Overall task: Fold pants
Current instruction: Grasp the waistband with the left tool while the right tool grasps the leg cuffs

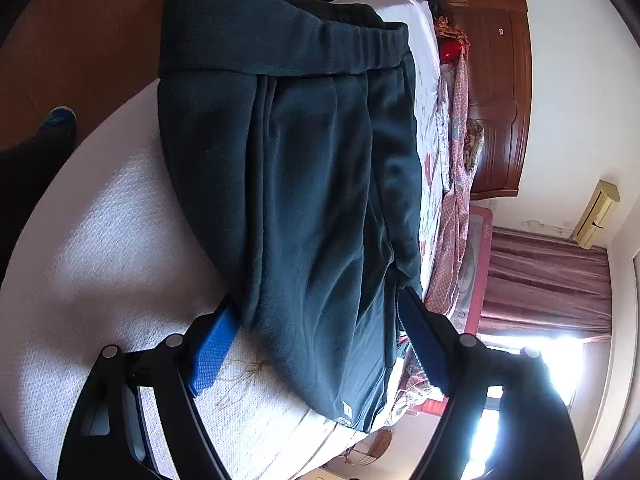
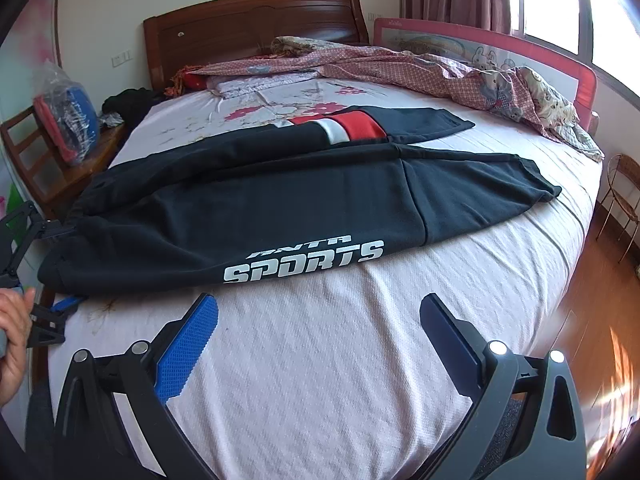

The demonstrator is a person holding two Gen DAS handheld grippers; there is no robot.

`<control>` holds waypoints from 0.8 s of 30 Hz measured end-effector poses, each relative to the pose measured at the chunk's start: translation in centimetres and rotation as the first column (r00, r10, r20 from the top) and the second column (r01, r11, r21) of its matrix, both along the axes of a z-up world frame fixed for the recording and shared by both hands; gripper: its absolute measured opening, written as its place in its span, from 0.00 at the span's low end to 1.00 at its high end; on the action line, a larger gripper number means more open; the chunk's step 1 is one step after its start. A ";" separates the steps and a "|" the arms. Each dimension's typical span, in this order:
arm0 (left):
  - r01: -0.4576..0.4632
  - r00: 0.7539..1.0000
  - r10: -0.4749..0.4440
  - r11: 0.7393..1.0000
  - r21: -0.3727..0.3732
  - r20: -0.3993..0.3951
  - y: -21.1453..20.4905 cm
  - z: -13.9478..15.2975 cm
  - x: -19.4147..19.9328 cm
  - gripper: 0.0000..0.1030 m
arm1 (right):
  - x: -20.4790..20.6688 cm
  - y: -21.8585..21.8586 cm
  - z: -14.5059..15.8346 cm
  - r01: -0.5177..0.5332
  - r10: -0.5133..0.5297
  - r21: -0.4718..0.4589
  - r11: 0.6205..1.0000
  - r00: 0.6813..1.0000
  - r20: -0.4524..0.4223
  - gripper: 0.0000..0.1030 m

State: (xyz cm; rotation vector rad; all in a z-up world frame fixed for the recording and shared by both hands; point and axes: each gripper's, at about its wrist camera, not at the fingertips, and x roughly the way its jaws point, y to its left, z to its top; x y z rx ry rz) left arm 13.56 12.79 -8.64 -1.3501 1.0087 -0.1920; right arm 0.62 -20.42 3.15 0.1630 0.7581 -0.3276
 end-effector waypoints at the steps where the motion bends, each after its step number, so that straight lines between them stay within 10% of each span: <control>1: -0.004 1.000 0.004 1.000 0.005 0.001 0.3 0.3 0.2 0.76 | 0.0 -0.1 0.0 0.002 -0.002 0.005 1.000 1.000 0.001 0.97; 5: -0.020 0.998 0.023 0.999 0.044 -0.060 0.9 0.2 0.5 0.65 | -0.2 -0.9 0.1 0.020 -0.020 0.050 0.999 1.000 0.000 0.97; 8: 0.020 0.995 -0.006 0.991 0.130 -0.101 1.2 -0.1 0.6 0.19 | -0.4 -2.5 0.2 0.034 -0.033 0.113 0.993 0.999 -0.008 0.97; 14: 0.037 0.996 -0.022 0.986 0.165 -0.089 1.9 -0.1 0.7 0.09 | -0.7 -10.5 -0.3 0.055 -0.043 0.376 0.925 0.998 -0.039 0.97; 18: 0.034 0.998 -0.025 0.988 0.148 -0.061 2.3 0.3 0.7 0.09 | -1.7 -18.7 -1.5 0.182 -0.169 0.563 0.806 0.983 -0.076 0.97; 24: 0.050 0.999 -0.047 0.987 0.154 -0.027 2.6 1.2 -0.4 0.09 | -2.0 -28.2 -3.8 0.226 -0.353 0.827 0.514 0.935 -0.036 0.97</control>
